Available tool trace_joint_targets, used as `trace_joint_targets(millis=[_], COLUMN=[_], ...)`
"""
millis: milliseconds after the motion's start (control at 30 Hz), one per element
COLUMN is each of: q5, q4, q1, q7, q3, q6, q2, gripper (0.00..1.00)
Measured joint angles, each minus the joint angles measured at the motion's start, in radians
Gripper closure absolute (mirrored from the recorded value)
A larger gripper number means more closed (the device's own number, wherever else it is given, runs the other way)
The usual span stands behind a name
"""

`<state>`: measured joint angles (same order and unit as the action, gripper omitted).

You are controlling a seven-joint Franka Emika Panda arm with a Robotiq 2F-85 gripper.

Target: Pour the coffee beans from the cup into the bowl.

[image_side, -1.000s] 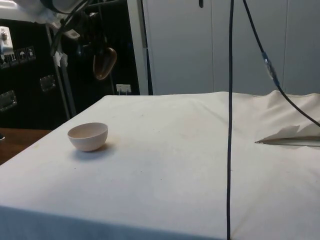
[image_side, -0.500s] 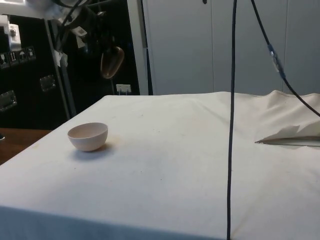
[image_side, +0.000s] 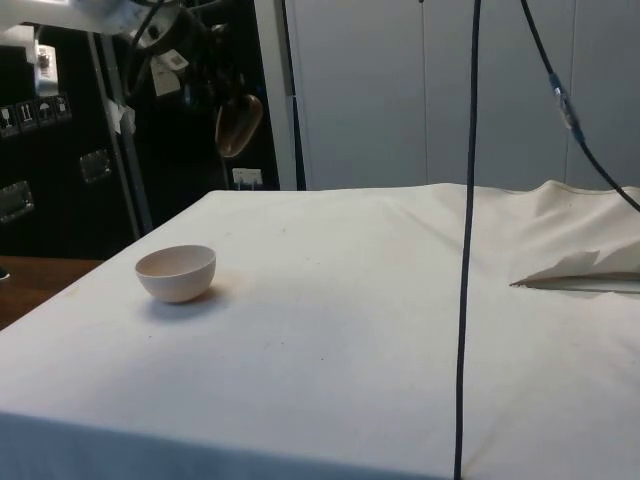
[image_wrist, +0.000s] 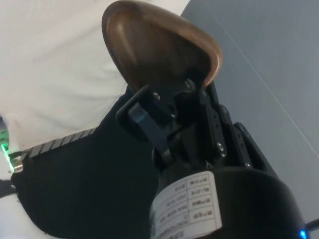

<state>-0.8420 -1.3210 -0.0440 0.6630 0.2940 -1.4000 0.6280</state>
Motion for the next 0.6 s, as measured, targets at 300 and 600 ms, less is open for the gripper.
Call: trace_joint_targets(millis=[300,600], q5=[0.077,0.134], q4=[-0.069,-0.106], q1=[-0.004,-0.004], q7=[-0.001,-0.001], q3=[-0.045,-0.073], q6=[-0.064,-0.11], q2=[-0.046,-0.067], gripper=[0.88,0.88])
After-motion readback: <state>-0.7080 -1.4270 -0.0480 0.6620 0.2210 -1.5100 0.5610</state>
